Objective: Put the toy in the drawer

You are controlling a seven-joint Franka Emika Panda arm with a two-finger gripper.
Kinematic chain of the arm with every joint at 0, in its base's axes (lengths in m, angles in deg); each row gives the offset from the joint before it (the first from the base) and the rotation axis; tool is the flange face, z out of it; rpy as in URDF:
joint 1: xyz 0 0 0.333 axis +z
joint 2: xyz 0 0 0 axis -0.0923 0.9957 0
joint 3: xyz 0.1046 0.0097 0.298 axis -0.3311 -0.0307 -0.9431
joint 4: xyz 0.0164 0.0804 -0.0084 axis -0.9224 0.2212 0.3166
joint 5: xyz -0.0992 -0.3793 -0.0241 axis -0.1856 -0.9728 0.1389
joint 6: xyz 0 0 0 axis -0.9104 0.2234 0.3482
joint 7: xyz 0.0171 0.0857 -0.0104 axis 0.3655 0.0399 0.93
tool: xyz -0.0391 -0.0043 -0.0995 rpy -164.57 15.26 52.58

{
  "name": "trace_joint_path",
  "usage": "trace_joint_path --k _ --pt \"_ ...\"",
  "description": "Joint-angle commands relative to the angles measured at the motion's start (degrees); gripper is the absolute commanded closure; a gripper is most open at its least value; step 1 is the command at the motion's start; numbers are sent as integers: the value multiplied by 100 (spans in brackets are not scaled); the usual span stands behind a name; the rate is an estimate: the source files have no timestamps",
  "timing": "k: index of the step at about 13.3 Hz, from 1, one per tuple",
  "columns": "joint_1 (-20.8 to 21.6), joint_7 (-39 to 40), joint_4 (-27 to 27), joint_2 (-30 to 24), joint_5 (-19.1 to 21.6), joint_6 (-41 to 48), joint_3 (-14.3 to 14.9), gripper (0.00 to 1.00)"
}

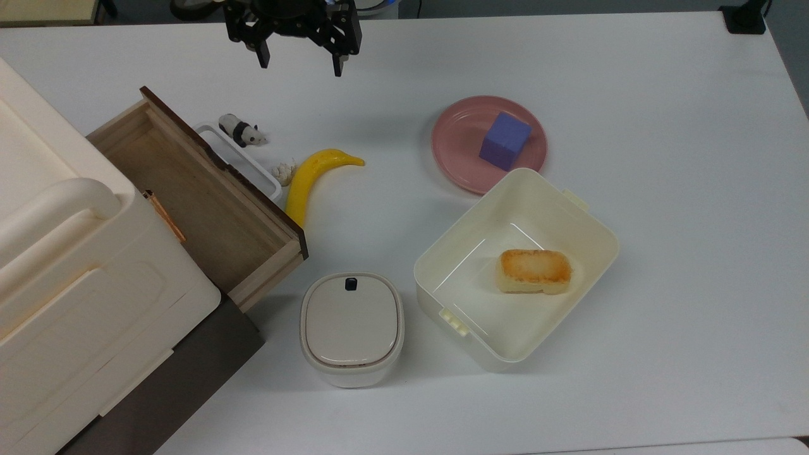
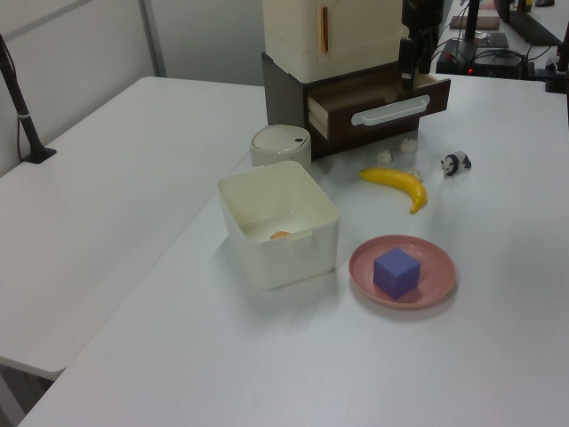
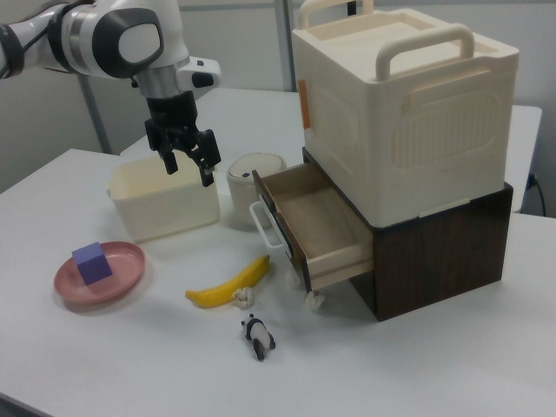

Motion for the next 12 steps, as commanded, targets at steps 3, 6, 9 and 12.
trace_joint_path --k 3,6,9,12 --pt "110 -363 19 -37 77 -4 16 0" --pt "163 -337 142 -28 112 23 -11 1" --pt "-196 697 395 130 33 -47 50 0" --pt "-969 3240 546 174 -2 -117 50 0"
